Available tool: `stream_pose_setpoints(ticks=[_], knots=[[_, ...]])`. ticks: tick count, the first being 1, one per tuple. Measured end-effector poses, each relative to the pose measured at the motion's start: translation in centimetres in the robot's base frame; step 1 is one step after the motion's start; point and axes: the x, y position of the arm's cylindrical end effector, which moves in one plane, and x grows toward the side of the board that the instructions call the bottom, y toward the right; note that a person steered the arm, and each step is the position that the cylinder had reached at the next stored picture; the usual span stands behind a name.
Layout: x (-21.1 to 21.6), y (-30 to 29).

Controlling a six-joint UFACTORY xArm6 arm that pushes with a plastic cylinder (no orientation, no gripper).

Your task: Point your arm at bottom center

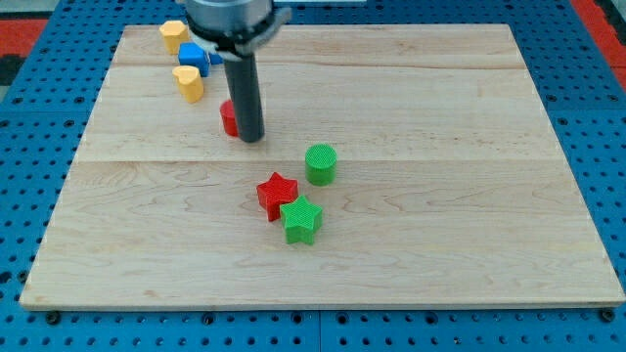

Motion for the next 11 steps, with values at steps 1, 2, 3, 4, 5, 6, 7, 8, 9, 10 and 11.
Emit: stream_pose_setpoints(ticks=[1, 2, 3, 4, 5, 6, 7, 8, 9, 10, 11], knots=[[-4.3, -5.9], [-5.3, -3.6], [-3.3, 1.1], [-0.8, 9.4], [2.2, 11.0], [4.5, 11.0], [6.0, 9.3], [7.8, 9.3], [7.3, 3.5], [7.1, -0.9], [7.1, -2.4]])
